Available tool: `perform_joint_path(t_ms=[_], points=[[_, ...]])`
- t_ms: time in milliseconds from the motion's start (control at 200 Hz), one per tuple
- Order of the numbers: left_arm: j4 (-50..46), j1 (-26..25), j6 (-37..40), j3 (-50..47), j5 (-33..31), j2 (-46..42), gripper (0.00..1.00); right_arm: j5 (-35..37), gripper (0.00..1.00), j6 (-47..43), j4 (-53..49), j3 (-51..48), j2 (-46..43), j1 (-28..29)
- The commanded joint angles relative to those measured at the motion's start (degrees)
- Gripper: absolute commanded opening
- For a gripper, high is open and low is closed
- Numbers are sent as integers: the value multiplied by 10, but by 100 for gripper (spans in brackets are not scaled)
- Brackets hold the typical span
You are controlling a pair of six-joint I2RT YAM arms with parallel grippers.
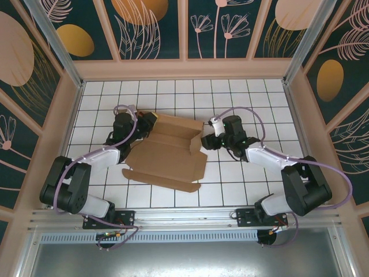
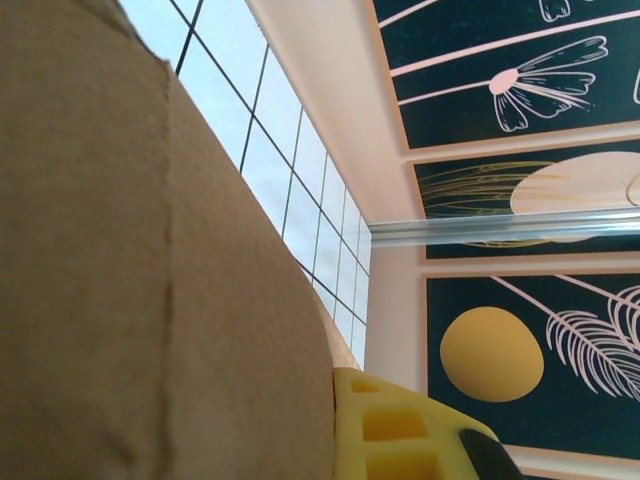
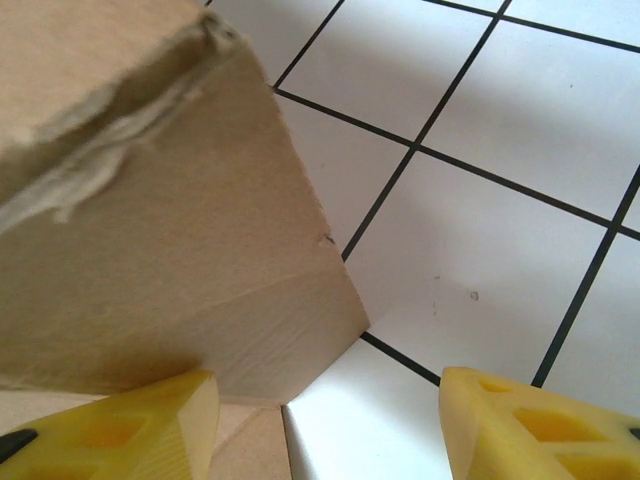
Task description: Fold the paper box
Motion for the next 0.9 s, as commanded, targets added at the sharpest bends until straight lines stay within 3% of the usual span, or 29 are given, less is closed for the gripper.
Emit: perform_joint_path(t_ms=[0,435,681,891], points=[[32,0,39,-28,30,-19,0,39,60,-5,62,-26,-17,16],[11,-1,78,-71,23,-45,0,79,59,-43,184,-133,-99,36],[1,0,82,-63,23,-48,0,46,58,-41,134,-122,-106,42],[-8,0,82,-56,26,-46,0,50,65,-60,121,-112,-90,86]])
